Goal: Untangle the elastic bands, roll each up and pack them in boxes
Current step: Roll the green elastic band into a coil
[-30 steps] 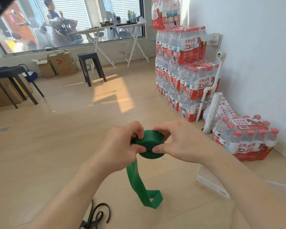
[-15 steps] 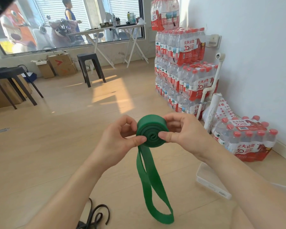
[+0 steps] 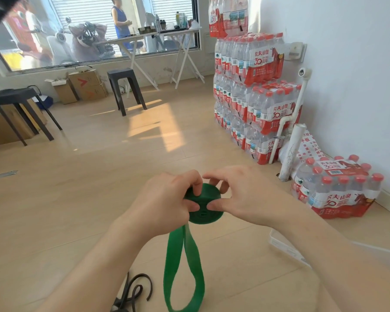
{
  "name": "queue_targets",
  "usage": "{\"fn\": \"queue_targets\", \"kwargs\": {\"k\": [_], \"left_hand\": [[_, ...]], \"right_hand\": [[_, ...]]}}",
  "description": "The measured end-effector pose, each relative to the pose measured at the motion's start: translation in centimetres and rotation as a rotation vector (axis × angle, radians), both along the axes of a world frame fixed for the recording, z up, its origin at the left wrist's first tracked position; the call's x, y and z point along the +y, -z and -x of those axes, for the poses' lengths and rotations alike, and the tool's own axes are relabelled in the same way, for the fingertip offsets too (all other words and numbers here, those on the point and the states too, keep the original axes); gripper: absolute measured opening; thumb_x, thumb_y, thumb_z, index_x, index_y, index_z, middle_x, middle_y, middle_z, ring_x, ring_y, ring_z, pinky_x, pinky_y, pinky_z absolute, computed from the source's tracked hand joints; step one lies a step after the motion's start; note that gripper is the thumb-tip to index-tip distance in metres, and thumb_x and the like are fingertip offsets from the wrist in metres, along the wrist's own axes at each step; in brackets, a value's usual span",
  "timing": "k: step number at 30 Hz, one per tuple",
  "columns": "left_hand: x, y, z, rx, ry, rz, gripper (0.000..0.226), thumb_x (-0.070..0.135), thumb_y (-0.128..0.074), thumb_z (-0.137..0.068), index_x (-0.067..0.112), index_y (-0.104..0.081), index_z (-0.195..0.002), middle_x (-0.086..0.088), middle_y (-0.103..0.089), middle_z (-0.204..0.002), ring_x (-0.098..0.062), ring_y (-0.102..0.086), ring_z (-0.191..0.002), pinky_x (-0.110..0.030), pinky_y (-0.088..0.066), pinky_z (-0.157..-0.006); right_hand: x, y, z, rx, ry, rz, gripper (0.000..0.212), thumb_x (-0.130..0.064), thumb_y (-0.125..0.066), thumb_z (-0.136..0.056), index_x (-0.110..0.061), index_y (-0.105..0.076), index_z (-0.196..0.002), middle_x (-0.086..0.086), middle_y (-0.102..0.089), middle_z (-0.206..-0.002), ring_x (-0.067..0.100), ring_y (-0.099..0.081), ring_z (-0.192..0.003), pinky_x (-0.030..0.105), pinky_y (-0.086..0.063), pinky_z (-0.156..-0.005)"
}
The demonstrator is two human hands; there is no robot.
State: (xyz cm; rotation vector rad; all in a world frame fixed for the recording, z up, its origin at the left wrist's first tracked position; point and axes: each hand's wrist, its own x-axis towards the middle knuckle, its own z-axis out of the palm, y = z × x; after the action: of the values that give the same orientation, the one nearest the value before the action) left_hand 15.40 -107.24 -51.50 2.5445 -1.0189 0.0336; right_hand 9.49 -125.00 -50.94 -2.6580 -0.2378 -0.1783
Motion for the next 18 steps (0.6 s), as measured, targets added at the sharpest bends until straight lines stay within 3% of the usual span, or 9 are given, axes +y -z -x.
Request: {"fn": "queue_targets", "kwargs": {"k": [3,6,10,12,15,18], "left_hand": [[-0.3,-0.3,0.3,-0.075,0.007,-0.063,0.029,0.02,-0.065,-0.08,0.034,-0.041,-0.086,0.003,-0.064,-0.075,-0.019,-0.055,-0.069,-0.039,-0.047,-0.065],[-0.5,-0.5,0.3,-0.123,-0.002,-0.08,0.029,0.02,-0.064,-0.082,0.035,-0.04,-0.087,0.005,-0.057,-0.064,-0.012,-0.047,-0.057,-0.034,-0.04,-0.057],[-0.5,0.2,0.0,0.073,-0.052,0.188,0.037,0.019,-0.078,-0.072,0.031,-0.044,-0.081,0.007,-0.067,-0.082,-0.014,-0.063,-0.067,-0.039,-0.053,-0.066],[-0.4,0.4,-0.3,0.173,-0.083,0.283,0.035,0.018,-0.082,-0.068,0.029,-0.05,-0.077,0.01,-0.068,-0.088,-0.008,-0.066,-0.074,-0.037,-0.056,-0.071],[-0.2,0.6,-0.8,0.274,-0.08,0.33,0.037,0.012,-0.084,-0.066,0.027,-0.052,-0.076,0.01,-0.069,-0.09,0.001,-0.067,-0.077,-0.036,-0.057,-0.074],[-0.2,0.8,-1.1,0.255,-0.085,0.335,0.041,0.007,-0.081,-0.069,0.028,-0.047,-0.077,0.008,-0.068,-0.091,0.0,-0.066,-0.085,-0.033,-0.057,-0.073]], "right_hand": [[0.5,0.5,-0.1,-0.002,-0.018,0.068,0.038,-0.038,-0.07,-0.081,-0.026,-0.061,-0.116,-0.005,-0.059,-0.107,0.014,-0.054,-0.1,0.034,-0.045,-0.086],[0.6,0.6,-0.3,-0.019,0.015,-0.005,0.031,-0.032,-0.071,-0.081,-0.025,-0.06,-0.109,-0.006,-0.062,-0.103,0.015,-0.055,-0.099,0.035,-0.047,-0.084],[0.4,0.9,-0.6,-0.022,0.032,-0.012,0.033,-0.027,-0.069,-0.083,-0.025,-0.058,-0.114,-0.006,-0.058,-0.105,0.016,-0.053,-0.099,0.033,-0.045,-0.084],[-0.1,1.0,-0.7,-0.03,0.031,-0.008,0.028,-0.028,-0.069,-0.084,-0.024,-0.061,-0.11,-0.006,-0.056,-0.1,0.015,-0.051,-0.096,0.031,-0.044,-0.082],[-0.8,0.9,-0.6,-0.034,0.071,-0.115,0.032,-0.027,-0.073,-0.081,-0.024,-0.063,-0.111,-0.009,-0.056,-0.098,0.012,-0.052,-0.094,0.03,-0.047,-0.081],[-1.2,0.7,-0.6,-0.055,0.109,-0.222,0.033,-0.023,-0.078,-0.076,-0.022,-0.064,-0.107,-0.012,-0.058,-0.095,0.01,-0.055,-0.092,0.029,-0.051,-0.079]]}}
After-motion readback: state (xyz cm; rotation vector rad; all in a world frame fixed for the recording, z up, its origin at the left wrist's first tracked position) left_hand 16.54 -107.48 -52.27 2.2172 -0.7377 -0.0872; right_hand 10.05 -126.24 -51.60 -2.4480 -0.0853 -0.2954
